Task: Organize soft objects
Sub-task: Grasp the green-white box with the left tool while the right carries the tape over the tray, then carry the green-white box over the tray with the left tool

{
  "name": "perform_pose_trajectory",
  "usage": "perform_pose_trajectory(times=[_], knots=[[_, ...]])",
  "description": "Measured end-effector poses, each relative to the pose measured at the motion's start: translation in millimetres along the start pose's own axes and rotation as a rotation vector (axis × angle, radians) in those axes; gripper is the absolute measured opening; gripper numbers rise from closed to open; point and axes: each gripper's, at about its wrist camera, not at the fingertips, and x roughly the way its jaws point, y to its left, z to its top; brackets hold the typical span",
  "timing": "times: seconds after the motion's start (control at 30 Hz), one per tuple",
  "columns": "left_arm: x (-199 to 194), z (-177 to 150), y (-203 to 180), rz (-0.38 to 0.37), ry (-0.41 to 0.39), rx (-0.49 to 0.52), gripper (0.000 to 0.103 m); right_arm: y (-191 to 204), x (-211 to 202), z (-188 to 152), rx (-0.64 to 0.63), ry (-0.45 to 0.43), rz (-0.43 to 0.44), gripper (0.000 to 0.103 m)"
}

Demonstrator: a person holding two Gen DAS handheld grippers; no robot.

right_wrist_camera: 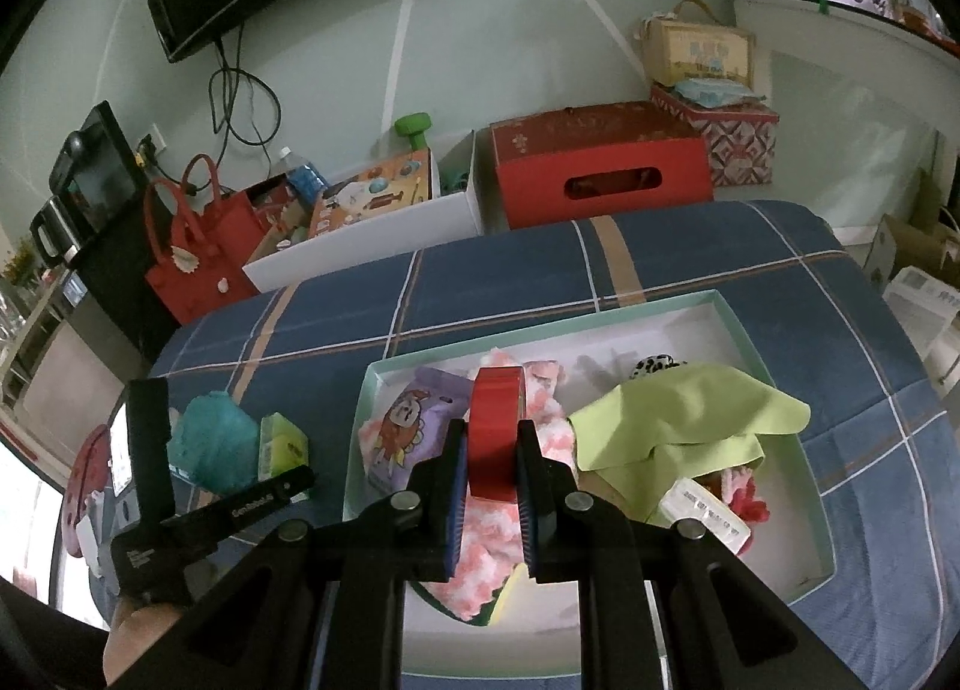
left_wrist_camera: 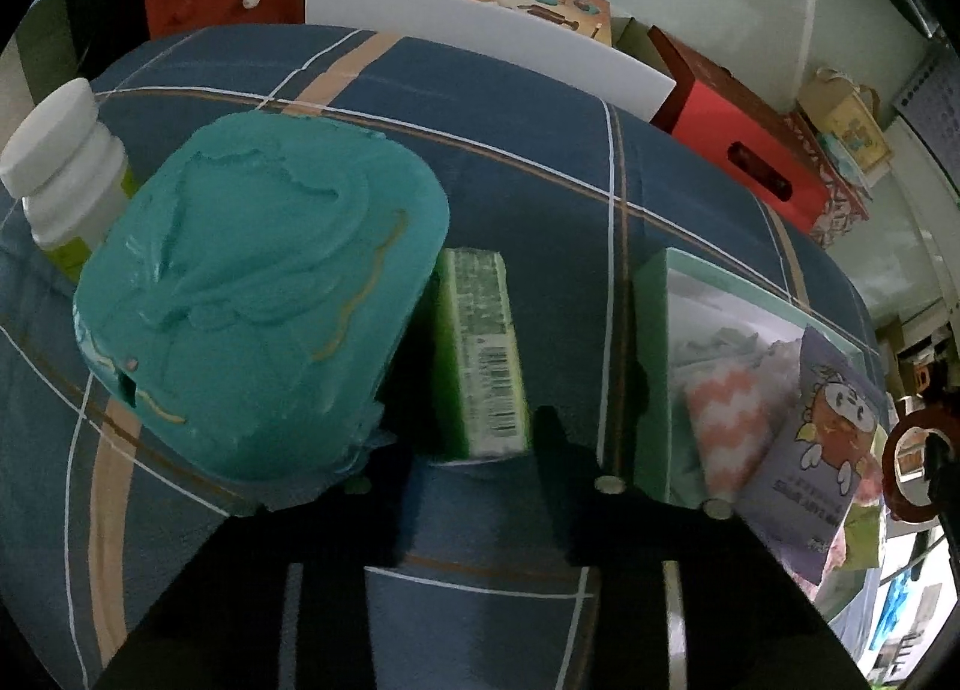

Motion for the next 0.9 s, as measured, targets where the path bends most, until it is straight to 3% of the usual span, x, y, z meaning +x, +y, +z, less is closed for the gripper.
perform_pose_trajectory(times=[0.33,0.9], knots=[[0.4,-2.2,0.0,-0.002,-0.003,0.022,0.027,0.6,3.1,-0.7,-0.002,0.009,-0.007,0.016],[-16.8,-18.0,-7.3,-0.082,-0.016,0.039,0.023,-9.7,0.3,-0.7,0.022,0.005,-0.037,0.016]])
